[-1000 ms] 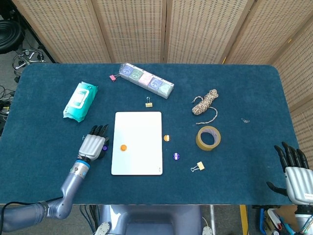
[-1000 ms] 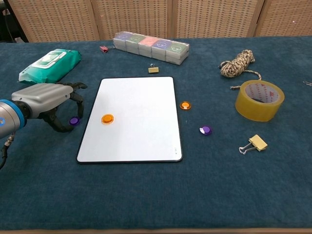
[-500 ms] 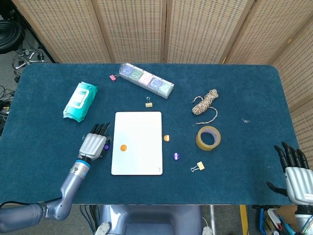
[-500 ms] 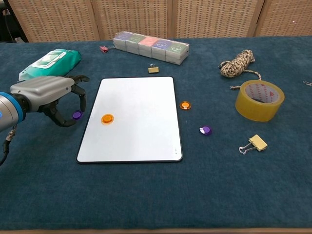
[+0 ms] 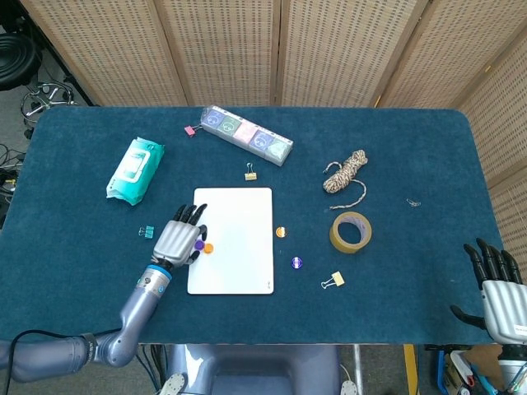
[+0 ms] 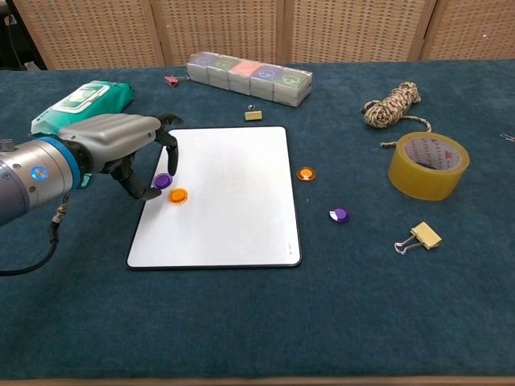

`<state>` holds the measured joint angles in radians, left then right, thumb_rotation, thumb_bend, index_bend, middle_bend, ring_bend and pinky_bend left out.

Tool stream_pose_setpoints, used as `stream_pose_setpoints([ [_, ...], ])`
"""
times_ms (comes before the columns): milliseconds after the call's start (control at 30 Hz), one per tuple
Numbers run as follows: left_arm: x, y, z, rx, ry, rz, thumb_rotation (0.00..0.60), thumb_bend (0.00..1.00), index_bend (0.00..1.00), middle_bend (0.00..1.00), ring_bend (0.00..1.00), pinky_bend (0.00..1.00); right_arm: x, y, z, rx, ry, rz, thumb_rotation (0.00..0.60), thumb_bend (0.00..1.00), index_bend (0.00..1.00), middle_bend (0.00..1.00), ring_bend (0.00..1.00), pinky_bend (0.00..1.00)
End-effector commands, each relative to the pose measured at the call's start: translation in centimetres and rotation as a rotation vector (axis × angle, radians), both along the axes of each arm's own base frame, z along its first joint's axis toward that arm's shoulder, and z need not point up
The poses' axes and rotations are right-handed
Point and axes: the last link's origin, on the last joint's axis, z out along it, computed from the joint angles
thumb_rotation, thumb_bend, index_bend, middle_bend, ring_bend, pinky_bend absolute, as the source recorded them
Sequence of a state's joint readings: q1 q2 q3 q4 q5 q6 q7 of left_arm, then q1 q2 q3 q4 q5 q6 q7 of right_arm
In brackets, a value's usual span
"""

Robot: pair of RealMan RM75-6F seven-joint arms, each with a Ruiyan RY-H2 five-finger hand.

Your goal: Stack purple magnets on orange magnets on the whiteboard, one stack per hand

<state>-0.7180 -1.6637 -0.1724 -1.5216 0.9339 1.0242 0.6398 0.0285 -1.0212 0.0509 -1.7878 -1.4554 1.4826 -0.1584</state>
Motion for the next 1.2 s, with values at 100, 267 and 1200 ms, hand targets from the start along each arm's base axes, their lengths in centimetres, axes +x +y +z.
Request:
stream_pose_setpoints([
  [100, 0.8, 0.0, -0.9, -0.012, 0.008, -0.005, 0.6, 0.36, 0.6, 0.0, 0.0, 0.0, -0.1, 0.0, 0.0, 0.0, -0.001, -0.002, 0.6, 0.0, 0.0, 0.0, 0.0, 0.0],
  [267, 1.1, 0.0, -1.6, -0.021, 0.016, -0.002, 0.6, 0.36, 0.6, 0.0, 0.0, 0.0, -0.1, -0.1, 0.1, 0.001, -0.002, -0.004, 0.6, 0.0, 0.0, 0.0, 0.0, 0.0],
  [1200, 1.1, -0.2, -1.4, -0.014, 0.014, 0.026, 0.6, 0.34, 0.27, 0.0, 0.0, 0.0, -0.1, 0.0, 0.2, -0.004, -0.004, -0.009, 0.6, 0.0, 0.0, 0.0, 0.0, 0.0],
])
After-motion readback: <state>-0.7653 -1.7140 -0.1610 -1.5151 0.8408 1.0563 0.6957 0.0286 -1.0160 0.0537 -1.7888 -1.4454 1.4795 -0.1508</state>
